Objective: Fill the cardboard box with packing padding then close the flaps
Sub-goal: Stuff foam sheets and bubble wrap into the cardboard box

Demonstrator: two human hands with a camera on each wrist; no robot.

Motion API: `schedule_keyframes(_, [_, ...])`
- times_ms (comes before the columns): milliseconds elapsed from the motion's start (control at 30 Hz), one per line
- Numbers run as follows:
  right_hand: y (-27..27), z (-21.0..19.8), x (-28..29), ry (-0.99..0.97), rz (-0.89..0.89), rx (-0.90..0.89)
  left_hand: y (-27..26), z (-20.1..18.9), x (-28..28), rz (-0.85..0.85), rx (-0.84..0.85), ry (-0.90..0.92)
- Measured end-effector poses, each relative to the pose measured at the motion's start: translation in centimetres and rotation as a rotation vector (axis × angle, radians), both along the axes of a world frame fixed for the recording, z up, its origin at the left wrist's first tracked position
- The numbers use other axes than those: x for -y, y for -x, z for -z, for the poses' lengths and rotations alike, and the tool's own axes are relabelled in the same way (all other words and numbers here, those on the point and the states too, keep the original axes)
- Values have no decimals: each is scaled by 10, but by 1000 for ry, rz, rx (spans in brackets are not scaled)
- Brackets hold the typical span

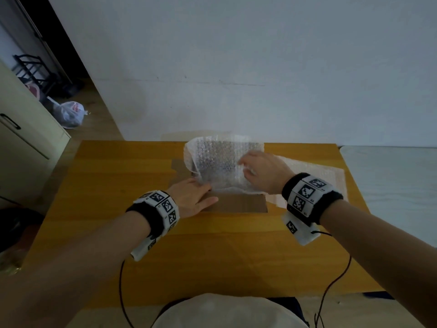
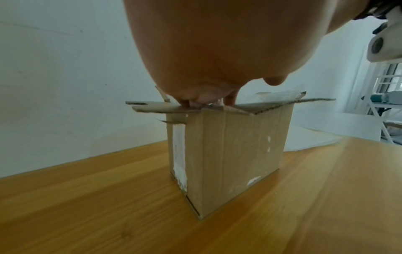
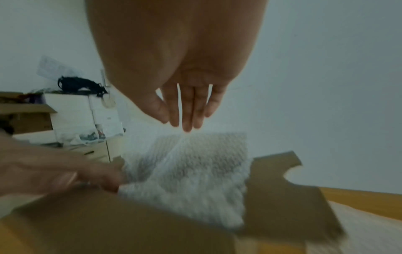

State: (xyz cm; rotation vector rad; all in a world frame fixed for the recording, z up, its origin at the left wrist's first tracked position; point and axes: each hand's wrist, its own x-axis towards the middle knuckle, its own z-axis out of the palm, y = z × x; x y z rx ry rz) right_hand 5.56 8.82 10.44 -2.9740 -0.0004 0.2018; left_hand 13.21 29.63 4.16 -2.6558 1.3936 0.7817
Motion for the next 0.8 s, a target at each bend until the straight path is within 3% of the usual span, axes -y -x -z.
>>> schedule_keyframes(100, [-24,-4,6,-35,28,60,0,2,-2,34,14,29])
schedule_keyframes(233, [-46,8,25,-35,116,-153,-1,4,-5,70,14,105])
schedule_keyframes(433, [-32,34,25,-66,22,-344,-3,-4,2,-10,10,134])
schedule_keyframes(667, [-16,44,11,-48,-65,-556,-5,-3,12,73,193,107])
schedule_keyframes(800, [-15,51,8,1,-68,-621,1,-1,13,129,316,198])
